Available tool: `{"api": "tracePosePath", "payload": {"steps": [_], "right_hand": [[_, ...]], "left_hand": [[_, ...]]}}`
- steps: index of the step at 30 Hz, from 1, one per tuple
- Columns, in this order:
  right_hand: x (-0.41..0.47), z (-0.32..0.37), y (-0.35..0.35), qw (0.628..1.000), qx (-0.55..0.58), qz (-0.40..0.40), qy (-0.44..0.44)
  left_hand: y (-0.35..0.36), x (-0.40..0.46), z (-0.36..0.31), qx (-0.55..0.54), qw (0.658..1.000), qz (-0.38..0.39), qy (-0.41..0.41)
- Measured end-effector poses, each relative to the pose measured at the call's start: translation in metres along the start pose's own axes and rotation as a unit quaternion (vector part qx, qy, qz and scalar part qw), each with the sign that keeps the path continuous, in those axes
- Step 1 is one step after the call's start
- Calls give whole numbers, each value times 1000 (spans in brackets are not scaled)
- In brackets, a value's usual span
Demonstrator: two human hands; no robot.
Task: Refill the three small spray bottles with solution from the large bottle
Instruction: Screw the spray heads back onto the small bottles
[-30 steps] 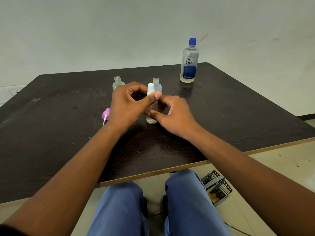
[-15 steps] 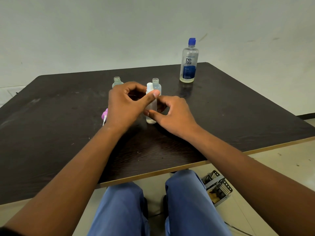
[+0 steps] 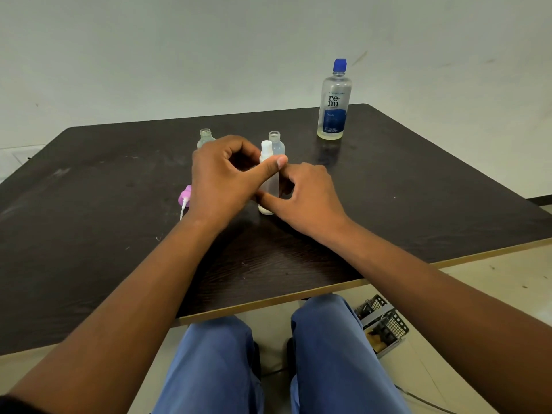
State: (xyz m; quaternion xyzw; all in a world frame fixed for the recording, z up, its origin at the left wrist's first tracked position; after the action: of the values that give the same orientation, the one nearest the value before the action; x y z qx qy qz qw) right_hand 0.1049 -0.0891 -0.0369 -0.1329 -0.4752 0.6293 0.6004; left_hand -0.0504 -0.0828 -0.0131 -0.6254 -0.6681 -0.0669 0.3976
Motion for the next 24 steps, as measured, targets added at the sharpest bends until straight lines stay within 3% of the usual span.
{"api": "tracePosePath", "payload": {"steps": [14, 24], "right_hand": [[5, -8, 6, 998, 69, -2, -10], [2, -3, 3, 999, 47, -4, -11]], "left_hand": [[8, 2, -4, 24, 994, 97, 42], [-1, 0, -2, 24, 999, 19, 23]]}}
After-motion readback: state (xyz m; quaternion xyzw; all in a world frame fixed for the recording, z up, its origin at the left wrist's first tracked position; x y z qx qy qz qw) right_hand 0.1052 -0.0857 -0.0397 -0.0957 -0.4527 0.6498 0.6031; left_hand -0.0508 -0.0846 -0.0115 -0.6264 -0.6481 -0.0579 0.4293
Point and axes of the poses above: each hand's wrist, its own x-axis towards the middle knuckle, its own y-axis out of the palm, z = x × y, the point moved 5 cm from there along x, towards the middle knuckle, and after that the axes turned 8 degrees about z, right-handed, at the moved point
